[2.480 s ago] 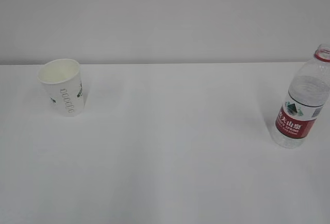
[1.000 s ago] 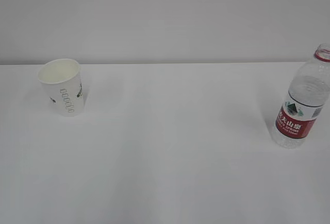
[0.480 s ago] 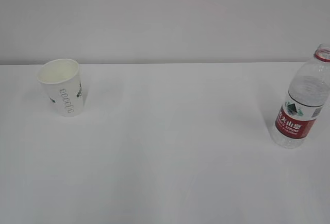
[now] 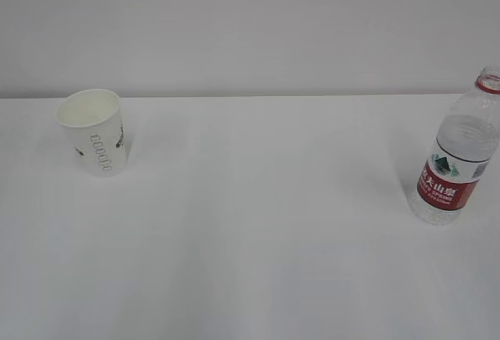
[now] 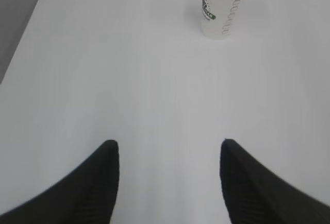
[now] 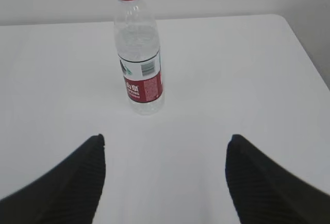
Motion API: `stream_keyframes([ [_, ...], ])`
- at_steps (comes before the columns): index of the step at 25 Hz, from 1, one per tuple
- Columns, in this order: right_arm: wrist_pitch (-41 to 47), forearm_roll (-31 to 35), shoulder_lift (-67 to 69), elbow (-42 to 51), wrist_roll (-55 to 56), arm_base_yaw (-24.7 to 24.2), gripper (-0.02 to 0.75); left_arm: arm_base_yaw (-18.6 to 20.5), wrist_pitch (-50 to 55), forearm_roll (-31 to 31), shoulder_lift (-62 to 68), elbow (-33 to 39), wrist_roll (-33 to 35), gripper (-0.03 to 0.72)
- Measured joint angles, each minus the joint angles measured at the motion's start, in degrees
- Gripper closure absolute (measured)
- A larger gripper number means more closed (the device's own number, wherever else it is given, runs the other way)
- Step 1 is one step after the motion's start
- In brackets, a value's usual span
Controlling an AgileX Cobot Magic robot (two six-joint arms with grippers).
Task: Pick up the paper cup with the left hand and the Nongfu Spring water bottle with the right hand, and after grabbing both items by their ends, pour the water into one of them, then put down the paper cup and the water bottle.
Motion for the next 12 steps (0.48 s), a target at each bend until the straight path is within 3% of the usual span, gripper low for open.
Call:
stream_keyframes([
  [12,-10.66,3.0,11.04,-0.22,0.0,0.0,0.19,0.0,-12.41,1.69,4.7,-1.27,0.0,0.237],
])
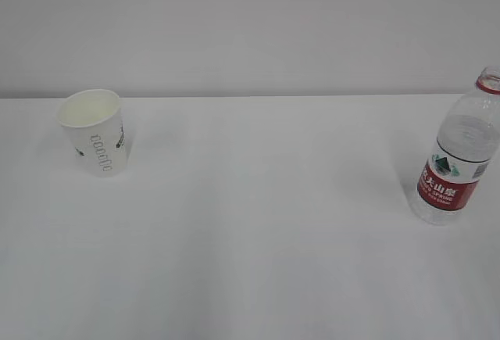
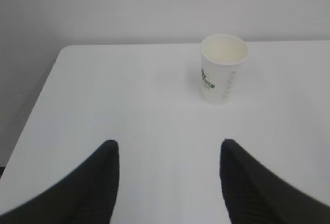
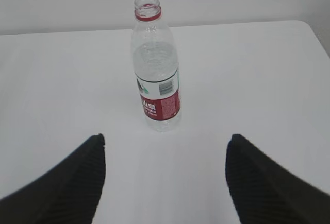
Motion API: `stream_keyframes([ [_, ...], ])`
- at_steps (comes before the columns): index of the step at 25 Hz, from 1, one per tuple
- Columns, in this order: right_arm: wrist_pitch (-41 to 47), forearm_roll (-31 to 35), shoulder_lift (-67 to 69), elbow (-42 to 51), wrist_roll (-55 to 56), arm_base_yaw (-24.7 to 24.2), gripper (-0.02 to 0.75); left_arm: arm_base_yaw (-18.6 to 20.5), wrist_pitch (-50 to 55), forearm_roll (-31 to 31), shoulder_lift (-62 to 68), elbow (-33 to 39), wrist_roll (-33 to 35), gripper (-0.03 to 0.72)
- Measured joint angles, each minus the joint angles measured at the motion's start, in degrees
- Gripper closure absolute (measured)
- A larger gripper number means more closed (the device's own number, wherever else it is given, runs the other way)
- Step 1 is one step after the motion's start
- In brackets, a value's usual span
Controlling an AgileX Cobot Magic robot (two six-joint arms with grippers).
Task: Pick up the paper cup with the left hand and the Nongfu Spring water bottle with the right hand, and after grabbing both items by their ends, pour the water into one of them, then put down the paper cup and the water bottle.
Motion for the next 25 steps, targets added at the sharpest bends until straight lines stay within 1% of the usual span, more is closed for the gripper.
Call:
stream_keyframes([
  [8,-4.93,0.0,4.24,0.0,0.0,0.0,0.19,0.0,-12.69,2.78,9.47,0.0,0.0,0.237],
  [13,-7.17,0.0,5.23,0.0,0.0,0.0,0.19,0.0,-19.52,2.83,16.29,0.0,0.0,0.237],
  [19,-12.66,0.0,8.12,0.0,0.0,0.0,0.19,0.0,-27.55,2.92,22.74,0.0,0.0,0.237],
  [25,-18.72,0.0,13.45,0.0,0.0,0.0,0.19,0.0,-33.17,3.05,28.08,0.0,0.0,0.237],
])
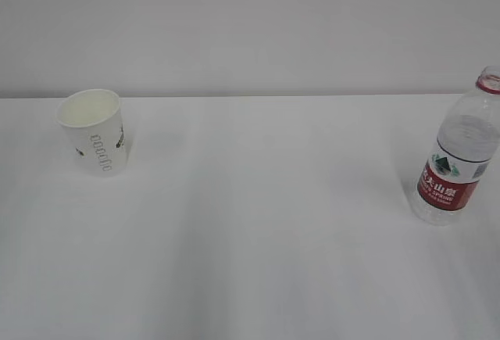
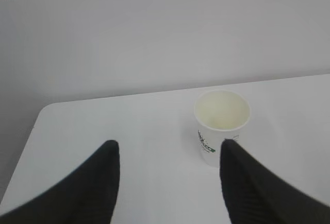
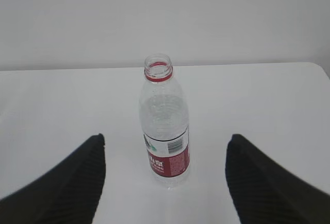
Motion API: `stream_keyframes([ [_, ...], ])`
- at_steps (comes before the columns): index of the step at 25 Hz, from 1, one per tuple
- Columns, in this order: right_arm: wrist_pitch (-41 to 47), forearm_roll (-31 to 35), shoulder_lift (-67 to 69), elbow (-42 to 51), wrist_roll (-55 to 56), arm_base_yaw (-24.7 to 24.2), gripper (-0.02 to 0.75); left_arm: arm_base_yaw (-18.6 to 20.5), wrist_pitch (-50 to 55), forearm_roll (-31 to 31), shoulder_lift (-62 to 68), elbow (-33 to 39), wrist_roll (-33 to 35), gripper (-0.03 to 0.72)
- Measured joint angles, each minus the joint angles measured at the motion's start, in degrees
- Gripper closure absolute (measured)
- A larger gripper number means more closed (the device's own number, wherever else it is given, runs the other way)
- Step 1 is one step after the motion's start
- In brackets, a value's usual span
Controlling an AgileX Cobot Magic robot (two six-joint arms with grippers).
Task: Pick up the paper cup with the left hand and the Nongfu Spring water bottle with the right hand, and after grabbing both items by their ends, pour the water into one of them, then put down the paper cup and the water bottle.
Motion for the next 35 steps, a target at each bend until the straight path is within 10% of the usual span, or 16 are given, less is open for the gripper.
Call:
stream_keyframes([
  [35,-31.65,-5.66,23.17,0.0,-0.22,0.0,0.19,-3.88,-31.25,-0.09,8.79,14.84,0.0,0.237],
])
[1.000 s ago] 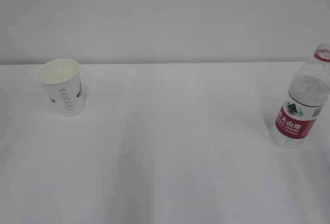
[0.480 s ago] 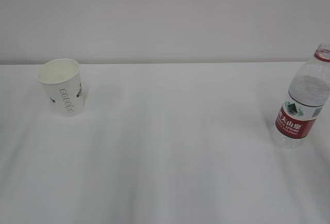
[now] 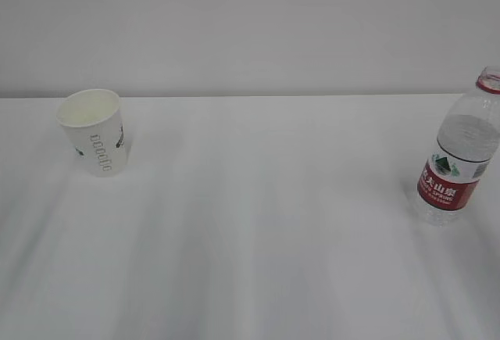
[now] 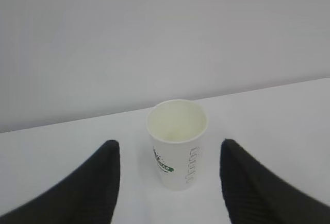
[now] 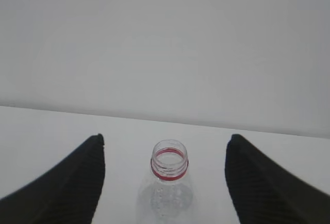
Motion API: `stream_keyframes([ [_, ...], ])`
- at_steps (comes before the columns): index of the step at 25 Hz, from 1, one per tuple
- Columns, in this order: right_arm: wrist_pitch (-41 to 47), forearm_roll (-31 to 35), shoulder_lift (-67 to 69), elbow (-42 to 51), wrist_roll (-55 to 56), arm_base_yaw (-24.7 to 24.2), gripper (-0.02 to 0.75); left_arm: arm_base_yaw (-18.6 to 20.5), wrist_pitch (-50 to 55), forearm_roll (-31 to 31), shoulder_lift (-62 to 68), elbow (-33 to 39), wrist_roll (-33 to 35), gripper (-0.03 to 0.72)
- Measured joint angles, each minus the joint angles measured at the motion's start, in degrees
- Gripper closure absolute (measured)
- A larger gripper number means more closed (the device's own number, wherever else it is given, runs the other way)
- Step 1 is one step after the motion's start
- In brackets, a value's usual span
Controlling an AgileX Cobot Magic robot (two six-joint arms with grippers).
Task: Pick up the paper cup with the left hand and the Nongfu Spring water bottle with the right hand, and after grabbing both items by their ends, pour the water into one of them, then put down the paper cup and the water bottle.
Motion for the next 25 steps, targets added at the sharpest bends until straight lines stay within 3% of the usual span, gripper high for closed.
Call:
stream_keyframes([
  [16,-17.3,-0.4,3.81,10.7,0.01,0.0,0.202,-0.54,-14.42,-0.12,18.34,0.0,-0.36,0.237],
  [25,-32.88,-0.4,13.53,16.99,0.99,0.0,0.202,-0.58,-23.06,-0.12,27.32,0.0,-2.61,0.237],
])
